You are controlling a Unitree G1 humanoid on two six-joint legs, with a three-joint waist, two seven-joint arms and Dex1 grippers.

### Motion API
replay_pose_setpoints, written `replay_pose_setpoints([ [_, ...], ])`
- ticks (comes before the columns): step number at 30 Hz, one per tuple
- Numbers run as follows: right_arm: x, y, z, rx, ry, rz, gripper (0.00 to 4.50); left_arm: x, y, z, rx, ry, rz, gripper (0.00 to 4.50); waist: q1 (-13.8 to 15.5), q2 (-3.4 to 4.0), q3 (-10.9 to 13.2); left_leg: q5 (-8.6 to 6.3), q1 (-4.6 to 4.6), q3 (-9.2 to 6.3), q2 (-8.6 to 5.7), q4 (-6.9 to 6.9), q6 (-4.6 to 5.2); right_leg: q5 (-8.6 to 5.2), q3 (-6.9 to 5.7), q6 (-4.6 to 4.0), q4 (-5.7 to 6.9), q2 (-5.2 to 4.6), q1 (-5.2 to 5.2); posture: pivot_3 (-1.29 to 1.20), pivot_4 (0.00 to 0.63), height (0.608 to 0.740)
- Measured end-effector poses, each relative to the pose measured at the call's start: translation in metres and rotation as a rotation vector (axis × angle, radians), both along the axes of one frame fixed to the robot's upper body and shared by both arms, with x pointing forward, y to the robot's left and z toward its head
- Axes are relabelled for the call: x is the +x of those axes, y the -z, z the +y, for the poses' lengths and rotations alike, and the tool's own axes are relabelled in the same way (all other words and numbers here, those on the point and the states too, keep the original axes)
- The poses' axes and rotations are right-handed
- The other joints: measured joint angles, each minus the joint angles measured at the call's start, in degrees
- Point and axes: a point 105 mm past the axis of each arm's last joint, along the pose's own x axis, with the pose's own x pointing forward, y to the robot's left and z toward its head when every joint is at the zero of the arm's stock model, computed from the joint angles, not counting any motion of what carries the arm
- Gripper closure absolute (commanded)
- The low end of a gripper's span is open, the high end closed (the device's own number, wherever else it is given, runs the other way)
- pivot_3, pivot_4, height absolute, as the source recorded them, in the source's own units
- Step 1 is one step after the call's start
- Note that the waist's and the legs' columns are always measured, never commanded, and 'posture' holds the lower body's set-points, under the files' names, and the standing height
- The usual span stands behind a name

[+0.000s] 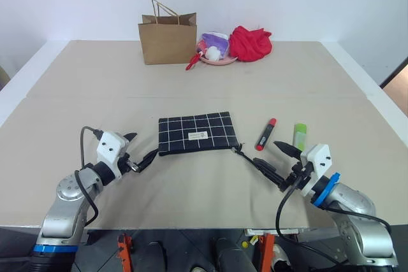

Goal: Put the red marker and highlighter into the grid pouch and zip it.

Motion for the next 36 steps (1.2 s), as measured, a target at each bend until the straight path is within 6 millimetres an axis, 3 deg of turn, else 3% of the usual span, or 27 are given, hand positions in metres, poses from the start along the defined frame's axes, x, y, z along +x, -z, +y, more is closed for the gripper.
replay_pose_setpoints([
  [21,0.001,0.004,-0.002,0.01,0.012,0.01,0.0,-0.007,-0.003,-0.005,-0.016,0.06,-0.024,0.03,0.01,0.0,0.0,0.0,0.0,0.0,0.0,0.0,0.0,0.01,0.0,0.0,0.0,0.0,0.01,0.0,0.15,0.74],
  [36,0.021,-0.021,0.013,0.025,-0.018,-0.054,0.0,-0.013,-0.005,-0.016,0.031,0.144,-0.051,0.03,-0.01,0.0,0.0,0.0,0.01,-0.01,0.01,0.01,0.0,0.02,0.0,0.02,0.01,0.01,0.02,0.0,0.15,0.74],
])
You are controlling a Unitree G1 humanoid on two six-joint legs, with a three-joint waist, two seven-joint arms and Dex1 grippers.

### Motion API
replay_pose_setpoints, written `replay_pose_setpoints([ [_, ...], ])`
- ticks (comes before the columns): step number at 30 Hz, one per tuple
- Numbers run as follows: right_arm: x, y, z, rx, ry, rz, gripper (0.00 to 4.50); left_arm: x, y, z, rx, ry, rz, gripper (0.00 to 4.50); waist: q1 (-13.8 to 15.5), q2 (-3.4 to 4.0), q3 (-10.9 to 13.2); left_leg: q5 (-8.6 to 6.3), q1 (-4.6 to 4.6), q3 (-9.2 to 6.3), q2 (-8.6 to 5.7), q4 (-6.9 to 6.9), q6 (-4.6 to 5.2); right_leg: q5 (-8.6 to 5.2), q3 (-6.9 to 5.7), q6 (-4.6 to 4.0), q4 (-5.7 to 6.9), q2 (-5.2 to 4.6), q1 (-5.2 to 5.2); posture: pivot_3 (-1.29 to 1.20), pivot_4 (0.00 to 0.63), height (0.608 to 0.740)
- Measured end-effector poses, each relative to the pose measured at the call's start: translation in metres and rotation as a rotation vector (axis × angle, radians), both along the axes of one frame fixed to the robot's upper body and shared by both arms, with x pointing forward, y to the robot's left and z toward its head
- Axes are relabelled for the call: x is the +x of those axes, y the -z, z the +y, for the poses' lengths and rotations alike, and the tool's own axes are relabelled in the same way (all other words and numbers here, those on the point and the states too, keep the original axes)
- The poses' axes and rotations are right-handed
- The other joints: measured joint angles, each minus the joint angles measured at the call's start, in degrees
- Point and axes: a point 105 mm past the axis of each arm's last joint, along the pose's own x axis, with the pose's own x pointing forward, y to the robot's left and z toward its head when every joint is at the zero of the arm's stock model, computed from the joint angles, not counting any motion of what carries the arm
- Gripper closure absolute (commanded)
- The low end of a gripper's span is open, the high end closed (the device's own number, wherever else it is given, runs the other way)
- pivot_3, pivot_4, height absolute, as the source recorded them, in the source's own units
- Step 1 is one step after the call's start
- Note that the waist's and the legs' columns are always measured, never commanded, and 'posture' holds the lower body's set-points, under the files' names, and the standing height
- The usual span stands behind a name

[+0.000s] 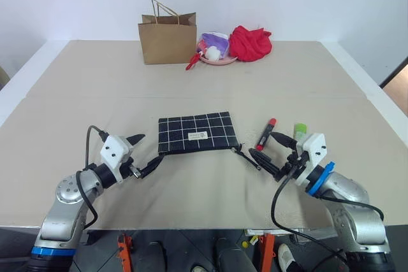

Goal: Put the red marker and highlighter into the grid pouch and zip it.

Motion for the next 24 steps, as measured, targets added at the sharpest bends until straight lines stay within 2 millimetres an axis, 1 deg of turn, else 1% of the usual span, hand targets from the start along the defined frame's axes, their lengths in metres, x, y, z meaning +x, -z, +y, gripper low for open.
replay_pose_setpoints([
  [4,0.002,0.0,0.009,0.006,-0.022,0.001,0.0,-0.001,0.0,-0.002,0.0,0.006,0.001,0.03,0.0,0.0,0.0,0.0,0.0,0.0,0.0,0.0,0.0,0.0,0.0,0.0,0.0,0.0,0.0,0.0,0.15,0.74],
  [9,0.004,0.001,0.017,0.008,-0.044,0.008,0.0,-0.003,0.0,-0.009,-0.005,0.034,0.002,0.03,-0.03,0.0,0.0,0.0,0.0,0.0,0.0,0.0,0.0,0.04,0.0,0.06,0.01,0.0,0.0,0.0,0.15,0.74],
  [11,0.008,-0.003,0.023,0.01,-0.051,0.0,0.0,-0.003,0.0,-0.01,-0.005,0.039,0.004,0.03,-0.11,0.0,0.0,0.0,0.01,0.0,0.01,0.0,0.0,0.07,0.0,0.03,0.02,0.01,-0.01,0.0,0.15,0.74],
  [14,0.016,-0.012,0.037,0.027,-0.066,-0.021,0.0,-0.003,0.0,-0.011,-0.005,0.045,0.003,0.03,-0.16,0.0,0.0,0.01,0.03,0.0,0.02,0.01,0.02,0.09,0.0,0.0,0.03,0.03,-0.02,0.0,0.15,0.74],
  [15,0.019,-0.015,0.042,0.035,-0.072,-0.026,0.24,-0.003,-0.001,-0.013,-0.005,0.049,0.001,0.01,-0.11,0.0,0.0,0.02,0.02,0.0,0.02,0.01,0.02,0.09,0.0,-0.01,0.03,0.03,-0.01,0.0,0.15,0.74],
  [17,0.025,-0.019,0.049,0.047,-0.07,-0.026,0.87,-0.002,-0.001,-0.013,-0.005,0.051,-0.002,0.0,-0.07,0.0,0.0,0.02,0.02,0.0,0.02,0.01,0.02,0.09,0.0,0.0,0.03,0.02,-0.01,0.0,0.15,0.74],
  [18,0.03,-0.02,0.051,0.055,-0.06,-0.015,1.4,-0.002,-0.001,-0.013,-0.005,0.051,-0.002,0.0,-0.06,0.0,0.0,0.02,0.01,0.0,0.02,0.01,0.02,0.09,0.0,0.02,0.03,0.02,-0.01,0.0,0.15,0.74],
  [19,0.034,-0.02,0.053,0.062,-0.053,-0.006,1.72,-0.002,-0.002,-0.014,-0.006,0.052,-0.003,0.0,-0.06,0.0,0.0,0.02,0.0,0.0,0.02,0.01,0.02,0.12,0.0,0.07,0.03,0.02,-0.02,0.0,0.15,0.74],
  [21,0.041,-0.02,0.06,0.07,-0.041,0.017,2.72,-0.002,-0.002,-0.014,-0.006,0.052,-0.003,0.0,-0.06,0.0,0.0,0.02,0.0,0.0,0.03,0.0,0.02,0.18,0.0,0.18,0.04,0.03,-0.03,0.0,0.15,0.74],
  [22,0.045,-0.019,0.064,0.066,-0.035,0.029,3.09,-0.002,-0.002,-0.014,-0.006,0.053,-0.004,0.0,-0.09,0.0,0.0,0.02,0.0,0.0,0.04,-0.01,0.02,0.19,0.0,0.2,0.04,0.05,-0.04,0.0,0.15,0.74],
  [24,0.05,-0.013,0.072,0.041,-0.034,0.053,4.08,-0.001,-0.003,-0.015,-0.006,0.056,-0.007,0.0,-0.1,0.0,0.0,0.02,0.0,-0.01,0.05,-0.03,0.02,0.2,0.0,0.22,0.04,0.06,-0.05,0.0,0.15,0.74],
])
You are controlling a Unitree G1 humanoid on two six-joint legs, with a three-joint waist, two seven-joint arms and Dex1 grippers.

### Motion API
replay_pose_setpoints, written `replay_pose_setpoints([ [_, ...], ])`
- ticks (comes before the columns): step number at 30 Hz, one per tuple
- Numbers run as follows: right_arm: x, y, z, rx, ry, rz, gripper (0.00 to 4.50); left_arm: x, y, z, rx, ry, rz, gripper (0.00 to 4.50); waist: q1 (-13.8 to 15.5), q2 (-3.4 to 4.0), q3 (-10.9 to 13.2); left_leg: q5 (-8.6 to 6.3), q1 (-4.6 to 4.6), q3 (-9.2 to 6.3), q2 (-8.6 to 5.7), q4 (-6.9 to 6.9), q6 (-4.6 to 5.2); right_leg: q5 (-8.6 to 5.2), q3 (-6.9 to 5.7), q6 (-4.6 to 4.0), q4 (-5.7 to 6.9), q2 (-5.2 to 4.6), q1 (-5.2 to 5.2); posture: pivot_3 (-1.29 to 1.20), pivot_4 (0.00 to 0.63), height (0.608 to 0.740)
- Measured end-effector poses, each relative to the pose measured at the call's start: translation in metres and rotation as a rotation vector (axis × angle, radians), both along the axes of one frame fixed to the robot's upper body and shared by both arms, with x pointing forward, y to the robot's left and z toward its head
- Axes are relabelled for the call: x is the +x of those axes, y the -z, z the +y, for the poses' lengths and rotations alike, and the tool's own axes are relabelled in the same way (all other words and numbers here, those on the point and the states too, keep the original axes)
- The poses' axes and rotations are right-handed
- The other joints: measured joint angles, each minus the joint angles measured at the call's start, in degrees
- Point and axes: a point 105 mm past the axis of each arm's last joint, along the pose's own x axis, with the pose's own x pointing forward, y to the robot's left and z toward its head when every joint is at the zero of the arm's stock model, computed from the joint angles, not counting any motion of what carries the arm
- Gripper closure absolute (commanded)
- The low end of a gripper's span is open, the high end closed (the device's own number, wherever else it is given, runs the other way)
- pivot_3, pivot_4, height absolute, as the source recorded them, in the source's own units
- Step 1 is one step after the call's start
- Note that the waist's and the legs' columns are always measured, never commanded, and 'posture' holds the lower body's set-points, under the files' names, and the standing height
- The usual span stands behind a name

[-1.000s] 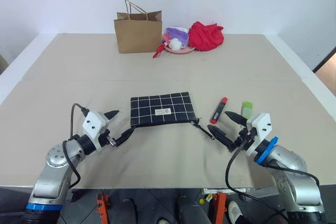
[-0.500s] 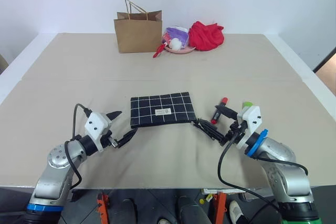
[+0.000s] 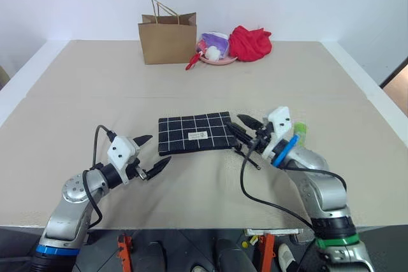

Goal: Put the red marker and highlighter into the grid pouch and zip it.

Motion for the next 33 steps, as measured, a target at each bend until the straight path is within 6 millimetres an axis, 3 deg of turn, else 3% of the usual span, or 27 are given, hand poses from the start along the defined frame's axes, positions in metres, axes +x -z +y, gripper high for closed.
replay_pose_setpoints([
  [1,0.001,0.009,0.005,-0.014,0.0,0.029,4.46,0.0,-0.001,0.0,0.0,0.001,-0.003,0.0,0.02,0.0,0.0,0.0,0.0,0.0,0.0,-0.02,0.0,-0.01,0.0,0.01,0.0,0.0,0.0,0.0,0.15,0.74],
  [8,0.003,0.034,0.007,-0.086,0.038,0.103,4.46,0.001,-0.002,-0.001,0.0,0.001,-0.006,0.0,0.06,0.0,0.0,-0.01,-0.04,-0.01,0.0,-0.03,0.0,-0.03,0.0,0.03,0.01,0.01,-0.03,0.0,0.15,0.74],
  [19,0.005,0.042,0.002,-0.137,0.105,0.099,4.46,0.0,-0.002,0.0,0.028,0.018,-0.018,0.0,0.05,0.0,0.0,0.0,-0.04,-0.01,0.0,-0.02,0.0,-0.02,0.0,0.02,0.04,0.01,-0.05,0.0,0.15,0.74],
  [23,0.006,0.042,0.003,-0.135,0.112,0.095,4.46,0.002,-0.01,0.009,0.163,0.059,-0.106,0.0,0.05,0.0,0.0,0.0,-0.01,-0.01,0.01,-0.02,0.0,-0.02,0.0,-0.03,0.04,0.02,-0.05,0.0,0.15,0.74],
  [28,0.006,0.042,0.005,-0.129,0.114,0.094,4.46,0.004,0.004,0.025,0.302,0.104,-0.118,0.0,0.02,-0.01,0.01,0.0,-0.02,0.0,0.02,-0.02,0.0,-0.12,0.0,-0.21,0.05,0.02,-0.08,0.0,0.15,0.74],
  [33,0.006,0.042,0.007,-0.123,0.112,0.095,4.46,0.014,0.008,0.024,0.485,0.178,-0.23,0.0,0.04,-0.01,0.01,0.0,-0.03,0.0,0.02,-0.03,0.0,-0.1,0.0,-0.17,0.05,0.02,-0.09,0.0,0.15,0.74],
])
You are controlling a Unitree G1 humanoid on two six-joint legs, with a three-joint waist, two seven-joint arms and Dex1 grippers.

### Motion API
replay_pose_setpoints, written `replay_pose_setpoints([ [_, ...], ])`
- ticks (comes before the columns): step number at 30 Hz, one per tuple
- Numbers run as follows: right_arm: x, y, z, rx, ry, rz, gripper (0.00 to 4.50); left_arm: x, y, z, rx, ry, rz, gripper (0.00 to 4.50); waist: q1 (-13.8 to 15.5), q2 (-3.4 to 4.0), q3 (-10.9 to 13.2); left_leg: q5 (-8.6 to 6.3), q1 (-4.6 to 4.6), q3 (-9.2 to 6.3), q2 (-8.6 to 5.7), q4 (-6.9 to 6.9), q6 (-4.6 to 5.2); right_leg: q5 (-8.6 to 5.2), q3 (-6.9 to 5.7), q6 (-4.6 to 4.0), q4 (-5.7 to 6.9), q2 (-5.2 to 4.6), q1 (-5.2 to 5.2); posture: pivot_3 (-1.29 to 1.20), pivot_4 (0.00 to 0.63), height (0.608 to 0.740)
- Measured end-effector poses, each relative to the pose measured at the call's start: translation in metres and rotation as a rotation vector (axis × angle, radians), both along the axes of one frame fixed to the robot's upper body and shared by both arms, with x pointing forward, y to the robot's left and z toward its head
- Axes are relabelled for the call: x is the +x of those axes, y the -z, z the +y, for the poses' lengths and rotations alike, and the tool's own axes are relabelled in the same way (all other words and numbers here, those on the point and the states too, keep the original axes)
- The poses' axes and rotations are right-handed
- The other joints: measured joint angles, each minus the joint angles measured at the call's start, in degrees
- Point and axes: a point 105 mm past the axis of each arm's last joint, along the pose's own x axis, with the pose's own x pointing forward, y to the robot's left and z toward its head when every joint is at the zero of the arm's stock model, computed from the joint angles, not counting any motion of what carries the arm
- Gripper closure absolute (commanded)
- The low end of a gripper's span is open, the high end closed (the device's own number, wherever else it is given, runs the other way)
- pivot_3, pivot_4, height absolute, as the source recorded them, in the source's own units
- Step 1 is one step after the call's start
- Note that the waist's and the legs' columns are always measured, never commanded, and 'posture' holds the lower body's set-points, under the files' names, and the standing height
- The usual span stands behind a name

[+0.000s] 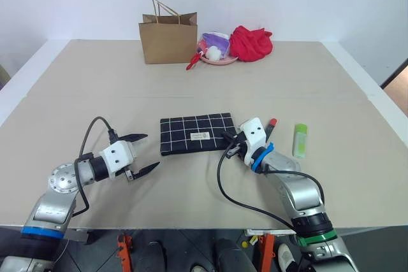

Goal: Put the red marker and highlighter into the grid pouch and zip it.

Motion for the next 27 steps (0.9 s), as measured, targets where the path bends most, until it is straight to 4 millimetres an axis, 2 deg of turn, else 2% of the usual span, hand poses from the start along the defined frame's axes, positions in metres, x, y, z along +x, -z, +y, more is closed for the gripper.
replay_pose_setpoints([
  [7,-0.001,0.0,0.0,0.007,0.009,0.002,4.46,0.018,-0.006,-0.009,0.143,0.086,-0.18,0.0,0.01,0.02,-0.01,0.0,0.02,0.0,0.0,-0.02,0.0,0.09,0.0,0.17,0.02,0.0,0.01,0.0,0.15,0.74],
  [13,-0.002,0.002,-0.002,0.008,0.016,0.004,4.46,0.027,-0.006,-0.009,0.183,0.12,-0.244,0.0,0.01,0.04,-0.03,0.05,0.07,0.0,0.0,-0.02,0.08,0.14,0.0,0.19,0.09,0.02,0.03,0.0,0.15,0.74],
  [19,-0.003,0.002,-0.002,0.008,0.016,0.005,4.46,0.035,-0.006,-0.016,0.221,0.172,-0.308,0.0,0.14,0.09,-0.06,0.23,0.09,0.0,-0.01,-0.01,0.21,0.3,0.0,0.24,0.09,0.02,0.08,0.0,0.15,0.74],
  [27,-0.005,0.0,-0.001,0.008,0.013,-0.001,4.46,0.038,-0.004,-0.038,0.125,0.201,-0.288,0.0,0.25,0.15,-0.09,0.27,0.04,0.0,-0.02,-0.04,0.21,0.29,0.0,0.3,0.08,0.01,0.06,0.0,0.15,0.74],
])
